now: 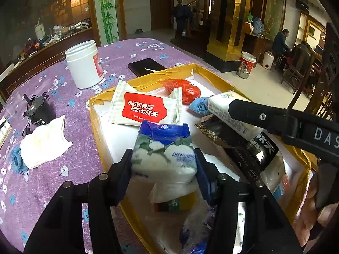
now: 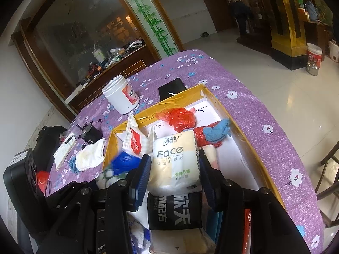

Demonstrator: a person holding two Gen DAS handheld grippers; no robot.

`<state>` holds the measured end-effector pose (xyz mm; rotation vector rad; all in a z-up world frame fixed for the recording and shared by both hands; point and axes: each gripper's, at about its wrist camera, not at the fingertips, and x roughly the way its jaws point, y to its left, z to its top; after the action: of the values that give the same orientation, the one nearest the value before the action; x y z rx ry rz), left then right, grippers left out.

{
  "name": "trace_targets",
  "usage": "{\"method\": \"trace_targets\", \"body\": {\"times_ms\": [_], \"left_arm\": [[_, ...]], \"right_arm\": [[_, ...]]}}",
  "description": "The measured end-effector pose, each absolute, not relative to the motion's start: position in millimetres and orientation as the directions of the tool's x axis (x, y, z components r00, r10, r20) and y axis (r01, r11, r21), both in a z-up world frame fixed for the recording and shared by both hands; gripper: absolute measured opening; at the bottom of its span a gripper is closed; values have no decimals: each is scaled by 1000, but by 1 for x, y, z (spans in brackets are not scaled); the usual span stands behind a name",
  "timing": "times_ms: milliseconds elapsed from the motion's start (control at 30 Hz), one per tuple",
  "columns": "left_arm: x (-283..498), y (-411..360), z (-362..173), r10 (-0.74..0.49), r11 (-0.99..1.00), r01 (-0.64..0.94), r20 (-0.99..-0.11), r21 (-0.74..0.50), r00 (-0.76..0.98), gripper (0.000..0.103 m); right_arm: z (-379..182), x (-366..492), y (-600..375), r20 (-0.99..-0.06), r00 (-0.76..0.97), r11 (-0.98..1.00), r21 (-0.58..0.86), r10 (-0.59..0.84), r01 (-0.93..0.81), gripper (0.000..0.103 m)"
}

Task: Organize soft objects
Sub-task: 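Carry both tissue packs over the tray and open both tools to release them, then grasp the blue knit cloth with the left tool while the right tool grasps the white cloth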

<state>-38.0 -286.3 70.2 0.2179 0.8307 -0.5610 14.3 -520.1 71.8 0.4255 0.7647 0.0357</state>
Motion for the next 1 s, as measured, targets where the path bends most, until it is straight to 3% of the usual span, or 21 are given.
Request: {"method": "trace_targets", "body": {"times_ms": [433,767,1000], "left_arm": [[-41,-268,83,-409,839,539,-730,-67,547,59],[-37,-218,93,-397,870,486,-705,-85,588,59],[-27,-151,94,-363,912,391,-697,-128,618,59]], "right_arm": [[94,-4,-514,-619,762,910,402,190,100,59],[115,-14,-478,-582,784,932,363,216,12,77],[117,-11,-434,-574,765,932,351,292,-93,77]]}}
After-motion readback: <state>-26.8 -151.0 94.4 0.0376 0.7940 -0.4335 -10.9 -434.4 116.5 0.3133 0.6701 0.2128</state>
